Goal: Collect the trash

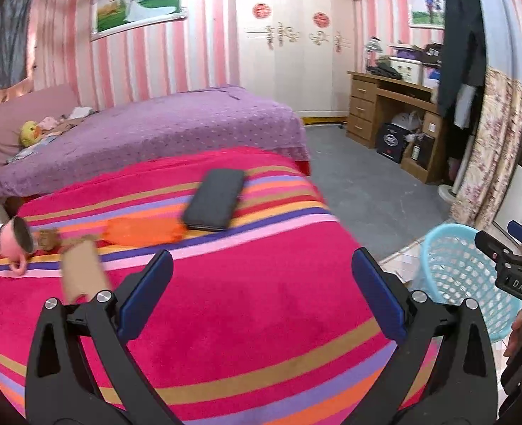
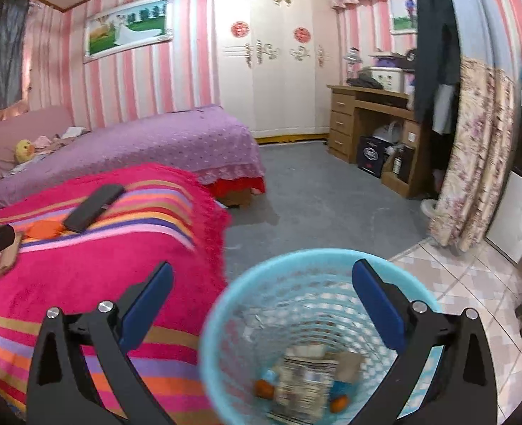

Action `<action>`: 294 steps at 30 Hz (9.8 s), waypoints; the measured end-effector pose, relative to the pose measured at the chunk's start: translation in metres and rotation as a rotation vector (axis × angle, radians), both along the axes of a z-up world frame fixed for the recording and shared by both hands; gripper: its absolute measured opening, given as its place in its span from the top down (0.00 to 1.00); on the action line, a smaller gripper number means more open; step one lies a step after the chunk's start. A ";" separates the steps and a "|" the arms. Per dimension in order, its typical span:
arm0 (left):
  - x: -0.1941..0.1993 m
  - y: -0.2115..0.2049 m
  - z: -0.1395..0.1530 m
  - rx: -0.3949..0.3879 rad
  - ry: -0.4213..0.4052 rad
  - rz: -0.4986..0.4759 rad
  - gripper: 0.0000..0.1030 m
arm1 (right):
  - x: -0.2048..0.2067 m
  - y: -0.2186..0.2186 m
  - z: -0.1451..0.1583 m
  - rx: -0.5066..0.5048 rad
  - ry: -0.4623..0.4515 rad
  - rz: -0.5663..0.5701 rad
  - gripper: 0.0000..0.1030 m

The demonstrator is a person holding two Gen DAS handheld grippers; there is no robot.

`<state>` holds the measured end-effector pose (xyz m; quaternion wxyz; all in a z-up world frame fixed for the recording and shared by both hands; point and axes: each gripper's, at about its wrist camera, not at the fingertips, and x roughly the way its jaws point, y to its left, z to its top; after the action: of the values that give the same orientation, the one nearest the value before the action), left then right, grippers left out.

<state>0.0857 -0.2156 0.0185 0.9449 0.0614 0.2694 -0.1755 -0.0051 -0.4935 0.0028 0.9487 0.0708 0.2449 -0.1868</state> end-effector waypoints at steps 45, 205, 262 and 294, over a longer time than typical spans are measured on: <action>0.179 0.269 -0.065 0.006 0.179 0.332 0.05 | 0.268 0.263 -0.057 0.074 0.287 0.474 0.35; -0.042 -0.171 -0.042 -0.012 0.044 -0.191 0.09 | -0.067 -0.128 -0.032 0.042 0.090 -0.021 0.82; -0.120 0.083 -0.020 -0.063 -0.121 0.006 0.05 | -0.097 0.139 0.014 -0.087 -0.104 0.073 0.04; -0.118 0.097 -0.018 -0.087 -0.128 0.039 0.05 | -0.095 0.148 0.016 -0.086 -0.117 0.098 0.04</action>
<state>-0.0322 -0.1189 0.0008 0.9652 0.0261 0.2019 -0.1644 -0.1000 -0.3452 0.0191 0.9716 0.0286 0.1837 -0.1463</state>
